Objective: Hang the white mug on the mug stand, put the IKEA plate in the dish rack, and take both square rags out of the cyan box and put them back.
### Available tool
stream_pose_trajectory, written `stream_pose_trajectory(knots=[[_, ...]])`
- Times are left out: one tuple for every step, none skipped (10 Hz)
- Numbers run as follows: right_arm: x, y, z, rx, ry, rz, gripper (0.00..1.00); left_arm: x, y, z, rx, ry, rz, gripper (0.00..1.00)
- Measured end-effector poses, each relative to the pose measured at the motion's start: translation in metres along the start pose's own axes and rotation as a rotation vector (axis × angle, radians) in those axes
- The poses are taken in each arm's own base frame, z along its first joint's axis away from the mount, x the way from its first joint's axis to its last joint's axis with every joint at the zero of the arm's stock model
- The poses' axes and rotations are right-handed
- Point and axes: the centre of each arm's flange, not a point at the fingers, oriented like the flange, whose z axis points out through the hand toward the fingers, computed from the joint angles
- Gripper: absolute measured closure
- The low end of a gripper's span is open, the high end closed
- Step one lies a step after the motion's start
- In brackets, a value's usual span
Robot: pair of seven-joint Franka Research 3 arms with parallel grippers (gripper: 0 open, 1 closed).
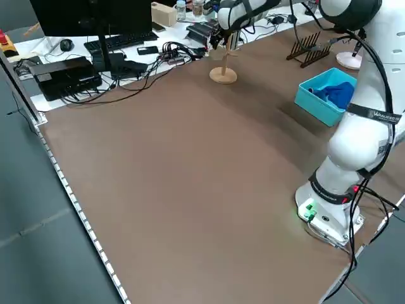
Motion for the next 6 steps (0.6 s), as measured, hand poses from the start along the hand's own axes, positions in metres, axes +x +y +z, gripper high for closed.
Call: stream_pose_trajectory(knots=[[0.008,0.005,-0.020,0.016,-0.029,-0.025,0.97,0.002,-0.001,-0.003,0.001,0.001,-0.002,0.04],[0.018,0.011,-0.054,0.030,-0.059,-0.040,0.97,0.004,-0.002,-0.010,0.004,-0.011,-0.003,0.03],[0.029,0.019,-0.097,0.028,-0.079,-0.053,0.97,0.006,-0.002,-0.020,0.009,-0.036,-0.002,0.03],[0.037,0.024,-0.140,0.018,-0.085,-0.058,0.97,0.007,-0.001,-0.031,0.029,-0.065,0.019,0.03],[0.043,0.027,-0.180,-0.003,-0.093,-0.057,0.97,0.008,0.001,-0.046,0.062,-0.097,0.054,0.03],[0.049,0.024,-0.217,-0.047,-0.121,-0.037,0.97,0.008,0.004,-0.064,0.090,-0.130,0.080,0.03]])
